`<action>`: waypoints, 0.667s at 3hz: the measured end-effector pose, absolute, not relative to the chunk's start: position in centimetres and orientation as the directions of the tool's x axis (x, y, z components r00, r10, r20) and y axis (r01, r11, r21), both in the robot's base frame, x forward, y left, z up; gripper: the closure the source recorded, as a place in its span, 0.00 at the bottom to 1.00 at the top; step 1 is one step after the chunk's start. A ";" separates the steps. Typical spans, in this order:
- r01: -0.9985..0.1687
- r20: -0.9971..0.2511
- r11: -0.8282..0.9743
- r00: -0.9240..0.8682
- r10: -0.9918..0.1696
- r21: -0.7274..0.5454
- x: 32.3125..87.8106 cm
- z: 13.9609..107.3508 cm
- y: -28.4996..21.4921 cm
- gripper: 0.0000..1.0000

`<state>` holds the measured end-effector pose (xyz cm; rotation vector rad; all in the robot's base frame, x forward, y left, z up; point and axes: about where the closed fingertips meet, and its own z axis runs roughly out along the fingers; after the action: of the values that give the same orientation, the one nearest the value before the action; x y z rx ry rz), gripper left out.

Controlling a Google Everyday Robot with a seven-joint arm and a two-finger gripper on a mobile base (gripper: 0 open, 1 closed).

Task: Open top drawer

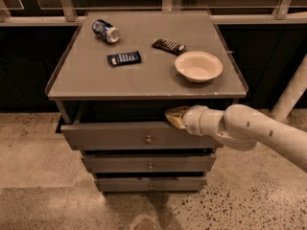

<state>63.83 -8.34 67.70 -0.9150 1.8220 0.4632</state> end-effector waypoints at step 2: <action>-0.801 -0.877 0.597 -0.251 -0.410 -0.050 61.8 67.2 -7.9 1.00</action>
Offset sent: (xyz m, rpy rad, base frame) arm -0.1757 -0.0415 -0.0287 -0.0089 0.5180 0.3387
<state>61.83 -7.90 67.16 -0.9744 1.8719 0.5143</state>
